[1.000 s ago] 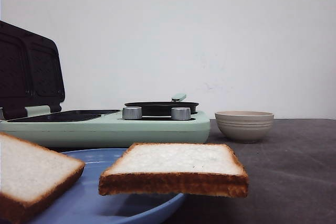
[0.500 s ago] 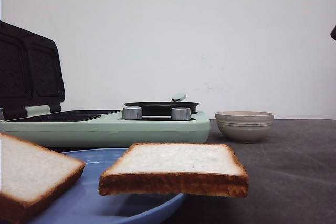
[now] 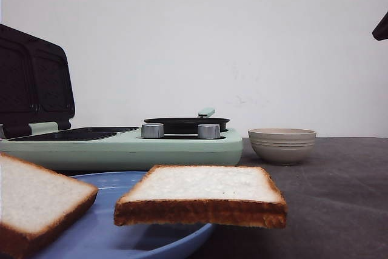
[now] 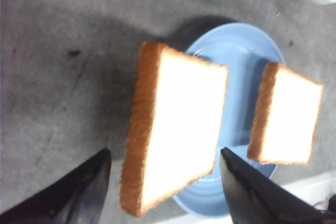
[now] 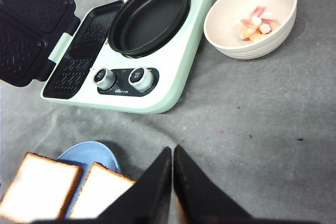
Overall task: Make breakfast with bread and shrimp
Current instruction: 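Lower the left gripper to the bread slice on the blue plate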
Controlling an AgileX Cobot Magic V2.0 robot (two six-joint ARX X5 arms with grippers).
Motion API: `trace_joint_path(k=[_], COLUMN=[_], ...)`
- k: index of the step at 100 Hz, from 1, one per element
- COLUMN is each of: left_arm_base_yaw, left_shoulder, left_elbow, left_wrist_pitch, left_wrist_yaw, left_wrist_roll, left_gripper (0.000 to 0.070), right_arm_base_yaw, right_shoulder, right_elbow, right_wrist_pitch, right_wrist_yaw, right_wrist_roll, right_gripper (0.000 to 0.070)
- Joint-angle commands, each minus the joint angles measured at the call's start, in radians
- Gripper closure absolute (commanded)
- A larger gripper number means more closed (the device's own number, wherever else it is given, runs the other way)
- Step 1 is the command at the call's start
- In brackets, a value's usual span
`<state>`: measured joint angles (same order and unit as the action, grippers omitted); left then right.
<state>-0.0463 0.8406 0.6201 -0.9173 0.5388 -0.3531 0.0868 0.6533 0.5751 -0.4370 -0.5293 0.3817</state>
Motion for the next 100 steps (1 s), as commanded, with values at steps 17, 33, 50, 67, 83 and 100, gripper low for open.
trace_joint_path(k=[17,33,50,67,83,100], left_arm_base_yaw=[0.000,0.000,-0.003,-0.019,-0.041,-0.061], left_shoulder=[0.044,0.089,0.171,0.264,0.343,0.393], left_elbow=[0.016,0.016,0.016,0.016,0.016,0.016], left_wrist_pitch=[-0.040,-0.030,-0.023,-0.001,0.026,0.066], left_wrist_yaw=[0.008,0.013,0.032,0.067,0.093,0.114], left_wrist_roll=[0.055,0.075,0.098,0.132,0.151,0.154], left_gripper=[0.0333,0.0333,0.0333,0.0334,0.0334,0.0336], right_arm_base_yaw=[0.005,0.005,0.005,0.005,0.005,0.005], right_shoulder=[0.005,0.005,0.005,0.005,0.005,0.005], right_elbow=[0.018,0.018,0.018,0.018,0.018,0.018], right_wrist_pitch=[0.011,0.019,0.018,0.018,0.018,0.018], right_wrist_yaw=[-0.005,-0.005,-0.005,-0.005,-0.005,-0.005], right_wrist_roll=[-0.024,-0.024,-0.024,-0.024,-0.024,-0.024], right_gripper=[0.0466,0.0466,0.0466,0.0466,0.0466,0.0466])
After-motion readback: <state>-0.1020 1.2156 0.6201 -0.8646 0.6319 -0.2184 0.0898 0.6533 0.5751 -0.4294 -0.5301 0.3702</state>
